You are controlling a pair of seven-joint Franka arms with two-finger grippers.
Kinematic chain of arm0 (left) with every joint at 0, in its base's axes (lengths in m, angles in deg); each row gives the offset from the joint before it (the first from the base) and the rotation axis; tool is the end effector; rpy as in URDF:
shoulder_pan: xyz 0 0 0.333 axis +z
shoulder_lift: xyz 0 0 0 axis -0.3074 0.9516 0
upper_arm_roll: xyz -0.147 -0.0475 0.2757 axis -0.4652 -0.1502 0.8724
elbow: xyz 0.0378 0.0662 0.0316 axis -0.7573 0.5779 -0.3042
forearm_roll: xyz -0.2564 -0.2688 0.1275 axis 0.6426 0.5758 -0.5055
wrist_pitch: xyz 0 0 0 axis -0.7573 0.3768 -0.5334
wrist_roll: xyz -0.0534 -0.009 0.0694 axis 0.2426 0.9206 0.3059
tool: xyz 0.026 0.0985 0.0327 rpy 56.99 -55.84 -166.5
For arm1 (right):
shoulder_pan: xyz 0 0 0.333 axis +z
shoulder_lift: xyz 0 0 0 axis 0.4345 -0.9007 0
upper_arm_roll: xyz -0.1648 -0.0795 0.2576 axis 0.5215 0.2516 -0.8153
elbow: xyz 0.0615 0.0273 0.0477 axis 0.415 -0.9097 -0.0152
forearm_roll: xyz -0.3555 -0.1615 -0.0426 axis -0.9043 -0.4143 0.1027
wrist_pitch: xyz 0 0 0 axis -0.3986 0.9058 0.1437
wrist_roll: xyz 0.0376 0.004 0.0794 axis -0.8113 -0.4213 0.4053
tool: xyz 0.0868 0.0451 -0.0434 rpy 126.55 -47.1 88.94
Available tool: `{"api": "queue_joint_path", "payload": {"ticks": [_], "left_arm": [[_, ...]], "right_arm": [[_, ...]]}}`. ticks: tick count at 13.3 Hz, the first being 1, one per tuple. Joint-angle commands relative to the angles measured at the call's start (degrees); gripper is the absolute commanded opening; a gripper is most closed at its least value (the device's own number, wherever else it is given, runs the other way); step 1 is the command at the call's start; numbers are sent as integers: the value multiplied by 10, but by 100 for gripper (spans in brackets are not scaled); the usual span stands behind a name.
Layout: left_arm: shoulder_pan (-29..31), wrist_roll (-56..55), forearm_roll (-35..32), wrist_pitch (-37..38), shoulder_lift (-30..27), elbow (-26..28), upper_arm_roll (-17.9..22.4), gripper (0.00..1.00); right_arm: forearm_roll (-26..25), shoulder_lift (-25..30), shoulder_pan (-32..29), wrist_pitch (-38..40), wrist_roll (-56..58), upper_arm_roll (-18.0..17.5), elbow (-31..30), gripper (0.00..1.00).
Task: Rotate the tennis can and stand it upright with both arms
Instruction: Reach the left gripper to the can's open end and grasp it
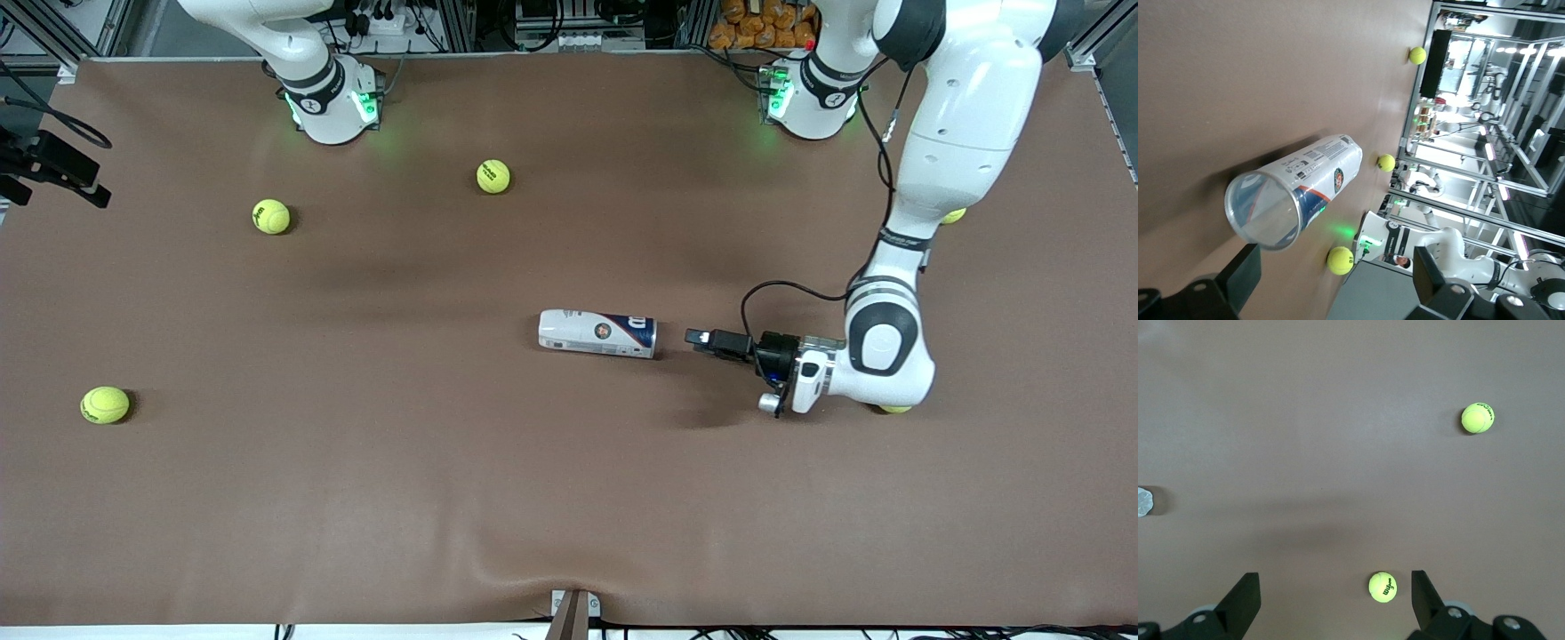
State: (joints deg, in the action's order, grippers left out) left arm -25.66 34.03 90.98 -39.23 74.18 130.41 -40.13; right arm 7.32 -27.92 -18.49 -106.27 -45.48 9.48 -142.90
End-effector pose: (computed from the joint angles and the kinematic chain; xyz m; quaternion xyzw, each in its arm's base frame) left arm 0.6070 -0.1912 0.1584 0.7915 -0.0332 -0.1574 0.5896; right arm 0.5090 -0.0405 0.6551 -0.9995 0.0292 -0.0109 0.0111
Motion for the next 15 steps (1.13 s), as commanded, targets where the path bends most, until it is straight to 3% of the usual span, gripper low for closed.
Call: {"api": "queue_joint_path", "payload": {"ticks": [1,11,12,13,14,15], "left_arm": [[-15,21,34,-17,11,5,1,100],[-49,25,89,-31,33,5,1,100],[-50,25,89,-32,33,5,1,94],[-50,25,89,-34,33,5,1,79],[-53,25,94,-35,33,5,1,71],[-56,25,103,-35,37,5,1,70]], "right_arm": [[10,-9,-4,1,2,-4,15,100],[10,-9,-1,1,4,-6,15,100],[10,-9,-1,0,4,-6,14,100],[10,-9,-1,1,3,-6,14,100],[11,-10,-1,1,3,-6,14,100],[10,-13,-1,1,3,-6,13,100]]}}
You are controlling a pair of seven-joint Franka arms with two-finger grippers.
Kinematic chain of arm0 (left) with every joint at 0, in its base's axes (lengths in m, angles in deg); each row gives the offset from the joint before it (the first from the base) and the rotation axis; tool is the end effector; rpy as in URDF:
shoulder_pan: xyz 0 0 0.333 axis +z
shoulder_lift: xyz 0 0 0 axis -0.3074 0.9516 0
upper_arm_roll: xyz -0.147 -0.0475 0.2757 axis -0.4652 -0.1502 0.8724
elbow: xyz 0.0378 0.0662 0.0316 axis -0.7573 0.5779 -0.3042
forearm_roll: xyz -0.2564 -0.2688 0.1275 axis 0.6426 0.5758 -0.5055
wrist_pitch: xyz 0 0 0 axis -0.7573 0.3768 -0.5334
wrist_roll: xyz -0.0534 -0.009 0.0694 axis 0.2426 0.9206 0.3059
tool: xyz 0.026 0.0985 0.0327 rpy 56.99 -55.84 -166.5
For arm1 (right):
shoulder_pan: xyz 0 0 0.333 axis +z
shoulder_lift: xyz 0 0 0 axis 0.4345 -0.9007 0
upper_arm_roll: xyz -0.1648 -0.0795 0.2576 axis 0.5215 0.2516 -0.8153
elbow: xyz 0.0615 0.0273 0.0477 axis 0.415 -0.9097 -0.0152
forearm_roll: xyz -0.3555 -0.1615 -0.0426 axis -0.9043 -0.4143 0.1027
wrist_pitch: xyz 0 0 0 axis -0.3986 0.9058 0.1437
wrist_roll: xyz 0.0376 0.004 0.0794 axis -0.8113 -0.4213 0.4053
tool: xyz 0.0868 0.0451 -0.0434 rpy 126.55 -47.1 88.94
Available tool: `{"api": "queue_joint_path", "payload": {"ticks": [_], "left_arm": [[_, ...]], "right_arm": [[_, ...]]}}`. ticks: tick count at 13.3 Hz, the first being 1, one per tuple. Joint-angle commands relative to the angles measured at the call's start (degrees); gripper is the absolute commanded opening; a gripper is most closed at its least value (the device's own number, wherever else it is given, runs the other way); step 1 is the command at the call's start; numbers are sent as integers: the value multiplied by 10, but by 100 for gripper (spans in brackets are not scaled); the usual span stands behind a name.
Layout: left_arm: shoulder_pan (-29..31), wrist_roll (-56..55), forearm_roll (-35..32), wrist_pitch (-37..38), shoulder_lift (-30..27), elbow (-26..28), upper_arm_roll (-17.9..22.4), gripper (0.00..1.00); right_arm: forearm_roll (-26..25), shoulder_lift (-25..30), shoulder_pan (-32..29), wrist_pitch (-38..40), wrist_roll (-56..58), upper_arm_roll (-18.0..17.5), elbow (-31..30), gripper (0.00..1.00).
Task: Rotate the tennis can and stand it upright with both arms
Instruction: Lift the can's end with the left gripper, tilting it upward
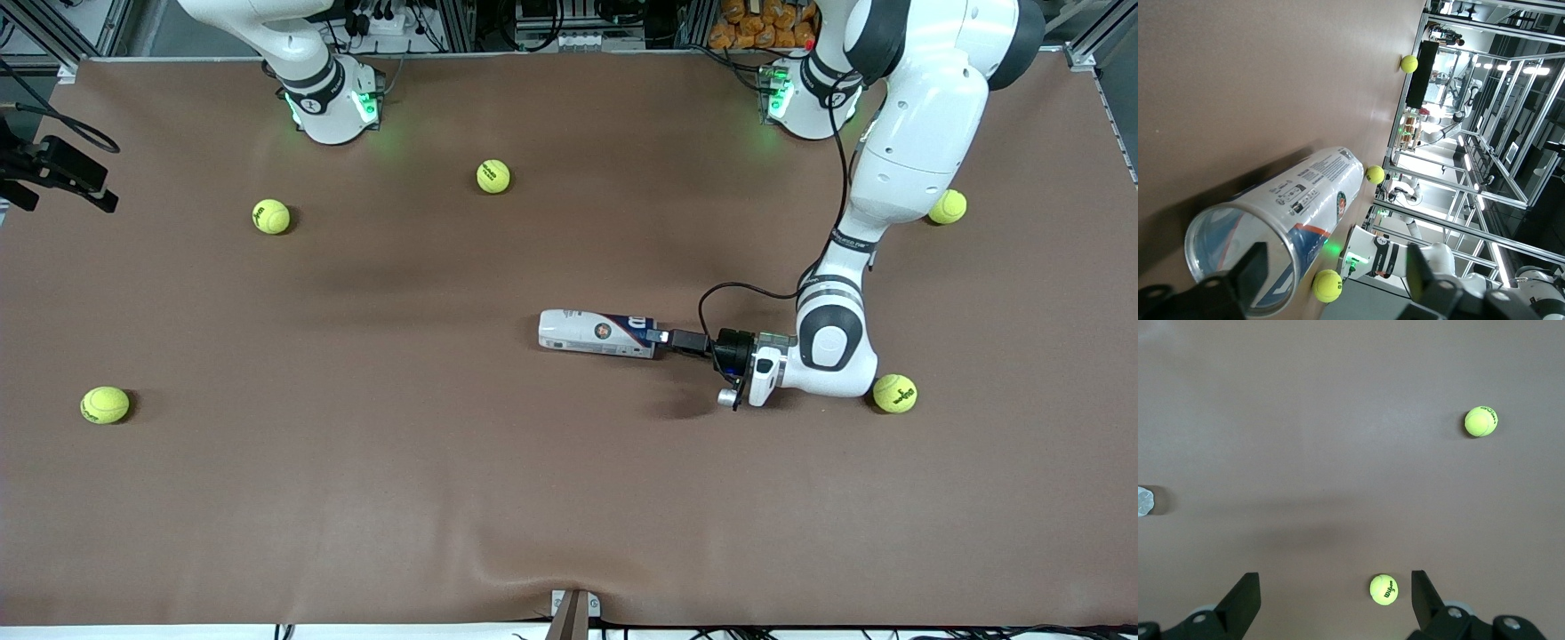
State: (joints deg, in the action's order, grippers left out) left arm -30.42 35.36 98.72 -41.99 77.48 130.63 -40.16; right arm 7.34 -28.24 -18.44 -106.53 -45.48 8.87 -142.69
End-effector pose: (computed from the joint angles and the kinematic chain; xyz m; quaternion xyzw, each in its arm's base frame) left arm 0.5903 -0.2395 0.1254 0.7767 -0.0059 -0.1584 0.6096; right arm 0.5117 -0.0340 0.6546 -0.9996 0.0235 -0.0123 0.0101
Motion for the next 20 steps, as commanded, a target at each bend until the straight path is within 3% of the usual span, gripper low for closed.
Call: {"api": "queue_joint_path", "payload": {"ticks": [1,3,5,6,7,12,20], "left_arm": [[-9,12,28,-7,6,2,1,71],[-10,12,31,-7,6,2,1,69],[-10,13,30,-7,6,2,2,58],[-9,13,30,-7,7,2,2,23],[-9,12,30,-7,6,2,2,0],[-8,-7,21,-3,-9,-6,3,0],[-30,-281,-109,-6,-95,-78,3,0]], "right_arm": [[10,-12,-1,4,4,0,11,100],[10,-12,-1,4,3,0,11,100],[10,-12,0,4,3,0,10,100],[11,-12,0,4,3,0,10,100],[10,-13,0,5,3,0,10,100],[10,-16,0,6,3,0,10,100],[10,-17,0,1,3,0,11,100]]}}
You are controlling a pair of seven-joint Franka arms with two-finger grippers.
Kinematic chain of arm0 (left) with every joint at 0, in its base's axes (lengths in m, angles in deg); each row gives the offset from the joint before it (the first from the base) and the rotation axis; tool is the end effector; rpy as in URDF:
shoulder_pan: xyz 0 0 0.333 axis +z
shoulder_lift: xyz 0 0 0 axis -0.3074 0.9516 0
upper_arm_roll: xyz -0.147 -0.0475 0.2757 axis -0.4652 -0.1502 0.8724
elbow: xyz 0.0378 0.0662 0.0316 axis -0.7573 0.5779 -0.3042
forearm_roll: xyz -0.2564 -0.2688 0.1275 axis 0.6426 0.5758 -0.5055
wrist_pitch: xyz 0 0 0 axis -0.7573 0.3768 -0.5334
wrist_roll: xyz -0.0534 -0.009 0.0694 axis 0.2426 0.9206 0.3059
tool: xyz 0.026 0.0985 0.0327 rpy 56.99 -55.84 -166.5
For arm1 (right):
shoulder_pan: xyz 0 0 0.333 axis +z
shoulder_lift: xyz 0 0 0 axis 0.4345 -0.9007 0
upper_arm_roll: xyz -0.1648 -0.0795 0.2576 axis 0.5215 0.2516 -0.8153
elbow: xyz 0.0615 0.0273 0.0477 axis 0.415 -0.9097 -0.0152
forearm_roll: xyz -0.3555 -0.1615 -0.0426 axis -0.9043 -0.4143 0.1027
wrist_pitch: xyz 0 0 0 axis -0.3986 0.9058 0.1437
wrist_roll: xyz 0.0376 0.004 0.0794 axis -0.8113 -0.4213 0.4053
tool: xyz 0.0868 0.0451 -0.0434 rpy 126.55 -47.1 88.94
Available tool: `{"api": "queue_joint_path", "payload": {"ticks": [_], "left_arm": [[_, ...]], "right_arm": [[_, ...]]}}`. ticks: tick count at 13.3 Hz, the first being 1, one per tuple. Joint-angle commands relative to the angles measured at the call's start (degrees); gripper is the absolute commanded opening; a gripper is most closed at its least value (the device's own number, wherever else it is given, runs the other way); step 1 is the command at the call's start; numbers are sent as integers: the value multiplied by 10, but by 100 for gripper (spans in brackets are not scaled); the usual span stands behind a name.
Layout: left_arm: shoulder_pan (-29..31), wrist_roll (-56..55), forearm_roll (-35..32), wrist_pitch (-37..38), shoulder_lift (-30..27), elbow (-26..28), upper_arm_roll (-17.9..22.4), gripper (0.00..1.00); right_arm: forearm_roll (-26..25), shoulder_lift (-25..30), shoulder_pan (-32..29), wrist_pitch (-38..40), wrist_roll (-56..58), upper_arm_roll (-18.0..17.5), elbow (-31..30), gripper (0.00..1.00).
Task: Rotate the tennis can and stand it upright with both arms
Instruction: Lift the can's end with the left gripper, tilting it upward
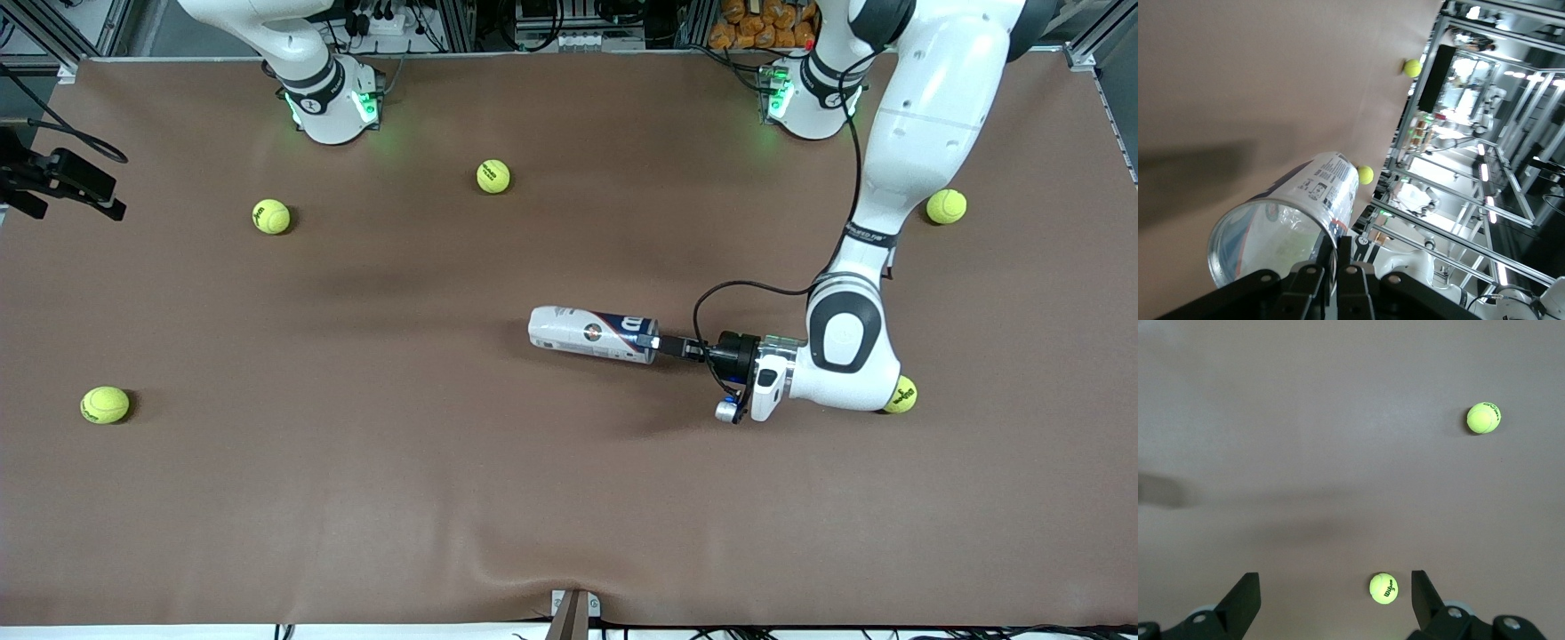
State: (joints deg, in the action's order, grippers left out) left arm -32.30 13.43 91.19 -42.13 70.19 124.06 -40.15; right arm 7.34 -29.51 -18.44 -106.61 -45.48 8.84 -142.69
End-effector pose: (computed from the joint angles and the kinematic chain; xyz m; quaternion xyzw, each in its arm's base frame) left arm 0.6287 -0.2675 0.2437 0.8077 0.0229 -0.2035 0.5529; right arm 0.5188 -0.0328 0.6435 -0.9997 0.0234 -0.0020 0.0084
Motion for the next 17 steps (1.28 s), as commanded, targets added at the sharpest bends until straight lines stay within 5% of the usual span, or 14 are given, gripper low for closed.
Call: {"api": "queue_joint_path", "payload": {"ticks": [1,3,11,17], "left_arm": [[-19,-89,-53,-6,-30,-15,4,0],[-36,-164,-89,-28,-60,-16,8,0],[-169,-606,-460,-42,-88,-150,8,0],[-243,-764,-618,-51,-96,-153,9,0]], "right_arm": [[10,-4,-1,2,4,0,11,100],[9,-4,-3,2,4,0,12,100],[8,0,-1,8,4,0,12,100],[9,0,-1,5,4,-1,12,100]]}}
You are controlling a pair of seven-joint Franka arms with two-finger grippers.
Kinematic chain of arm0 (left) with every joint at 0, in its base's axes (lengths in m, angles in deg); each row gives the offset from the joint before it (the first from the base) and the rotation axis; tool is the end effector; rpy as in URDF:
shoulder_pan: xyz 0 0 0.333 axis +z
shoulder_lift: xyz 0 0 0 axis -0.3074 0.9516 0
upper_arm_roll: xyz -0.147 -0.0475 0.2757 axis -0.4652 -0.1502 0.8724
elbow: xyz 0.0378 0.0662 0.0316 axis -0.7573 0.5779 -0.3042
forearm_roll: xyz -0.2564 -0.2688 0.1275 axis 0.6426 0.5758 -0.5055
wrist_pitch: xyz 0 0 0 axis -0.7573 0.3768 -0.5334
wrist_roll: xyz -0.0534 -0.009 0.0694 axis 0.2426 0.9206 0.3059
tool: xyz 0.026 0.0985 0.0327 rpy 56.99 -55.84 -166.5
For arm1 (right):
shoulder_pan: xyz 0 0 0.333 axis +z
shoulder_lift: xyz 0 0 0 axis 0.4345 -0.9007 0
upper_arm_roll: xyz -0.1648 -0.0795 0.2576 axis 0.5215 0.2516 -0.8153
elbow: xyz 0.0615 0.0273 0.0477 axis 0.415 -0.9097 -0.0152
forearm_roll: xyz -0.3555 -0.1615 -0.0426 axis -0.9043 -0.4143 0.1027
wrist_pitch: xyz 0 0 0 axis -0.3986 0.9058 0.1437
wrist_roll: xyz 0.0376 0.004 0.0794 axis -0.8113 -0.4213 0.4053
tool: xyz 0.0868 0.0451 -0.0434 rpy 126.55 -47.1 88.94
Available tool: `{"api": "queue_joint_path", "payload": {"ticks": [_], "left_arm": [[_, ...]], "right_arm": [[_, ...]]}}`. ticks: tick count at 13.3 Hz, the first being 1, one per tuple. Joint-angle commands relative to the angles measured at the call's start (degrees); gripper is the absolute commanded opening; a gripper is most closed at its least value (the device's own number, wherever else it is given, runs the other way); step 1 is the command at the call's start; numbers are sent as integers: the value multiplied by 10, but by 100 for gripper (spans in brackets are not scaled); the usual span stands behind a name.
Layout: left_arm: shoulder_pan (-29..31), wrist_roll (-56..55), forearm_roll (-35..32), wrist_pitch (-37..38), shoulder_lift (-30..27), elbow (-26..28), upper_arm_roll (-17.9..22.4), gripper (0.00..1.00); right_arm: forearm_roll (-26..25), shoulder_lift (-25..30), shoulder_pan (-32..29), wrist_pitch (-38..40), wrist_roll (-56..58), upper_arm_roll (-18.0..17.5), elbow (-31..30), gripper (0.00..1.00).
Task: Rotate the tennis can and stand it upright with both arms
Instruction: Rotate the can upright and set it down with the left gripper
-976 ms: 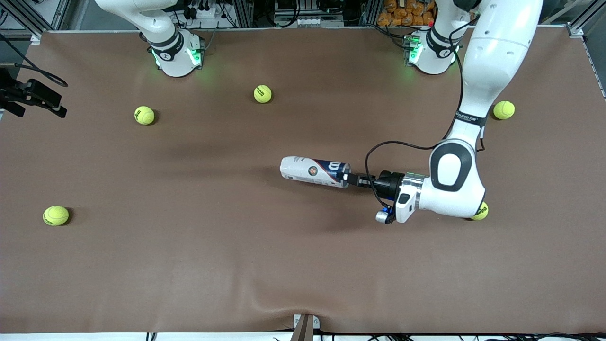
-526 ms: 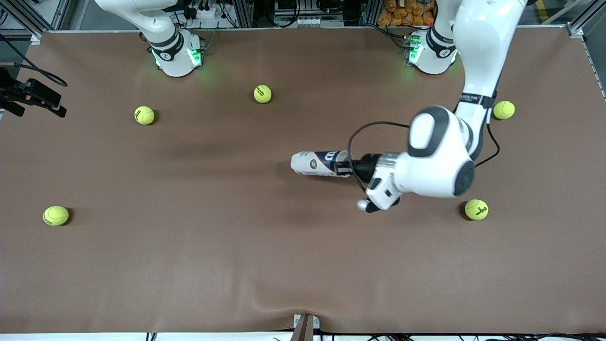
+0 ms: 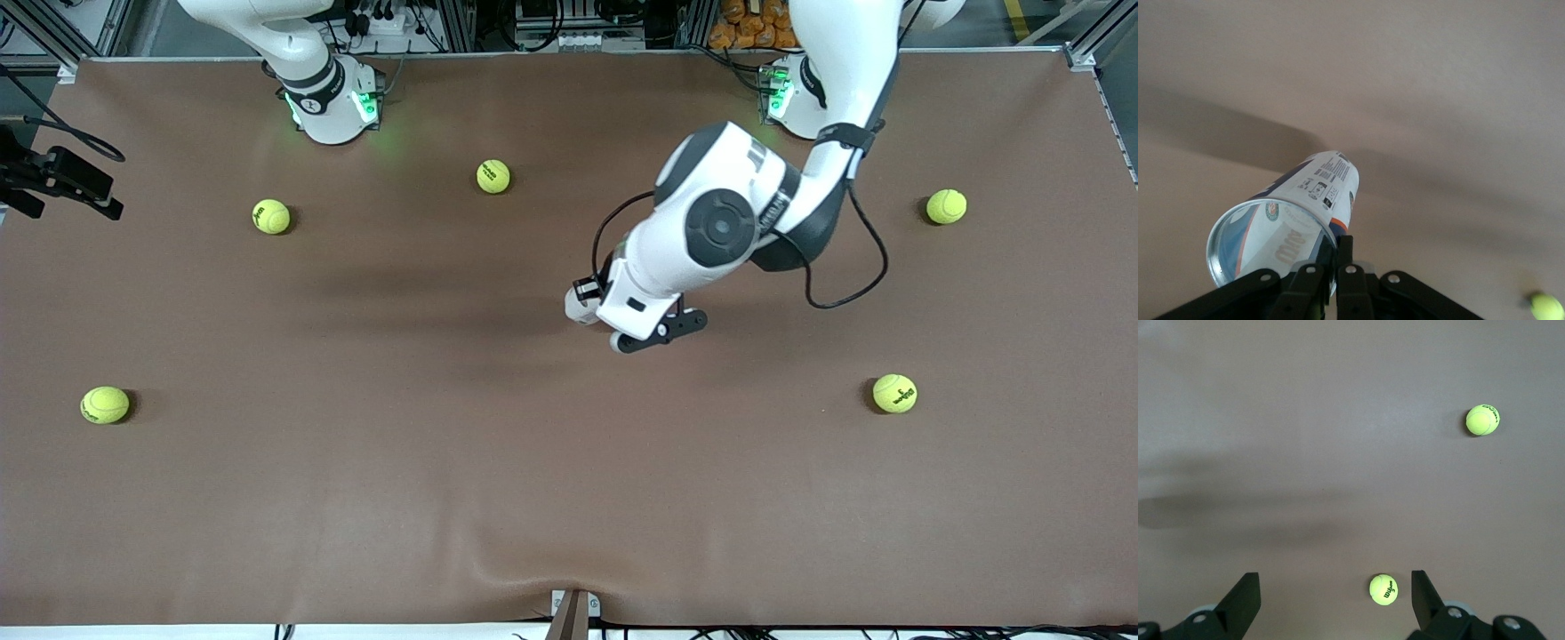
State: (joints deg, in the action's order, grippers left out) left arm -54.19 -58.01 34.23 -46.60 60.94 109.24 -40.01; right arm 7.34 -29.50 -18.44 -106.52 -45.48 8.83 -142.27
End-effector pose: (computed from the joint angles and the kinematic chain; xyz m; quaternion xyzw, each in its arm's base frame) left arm 0.5513 -0.4522 0.4212 0.9732 0.1760 -0.1178 0.0893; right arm 0.5186 -0.0328 0.6469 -0.9997 0.0233 -0.0050 0.0083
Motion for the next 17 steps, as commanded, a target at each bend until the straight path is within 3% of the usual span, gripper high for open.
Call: {"api": "queue_joint_path", "payload": {"ticks": [1,8,17], "left_arm": [[-36,-73,-85,-6,-2,-5,7,0],[-84,-152,-165,-53,23,-5,6,0],[-99,-180,-170,-81,46,-4,6,0]], "right_arm": [[9,-1,-1,4,4,-1,8,100],[10,-3,7,1,0,-1,8,100],[10,-4,8,-5,-1,-1,8,100]]}}
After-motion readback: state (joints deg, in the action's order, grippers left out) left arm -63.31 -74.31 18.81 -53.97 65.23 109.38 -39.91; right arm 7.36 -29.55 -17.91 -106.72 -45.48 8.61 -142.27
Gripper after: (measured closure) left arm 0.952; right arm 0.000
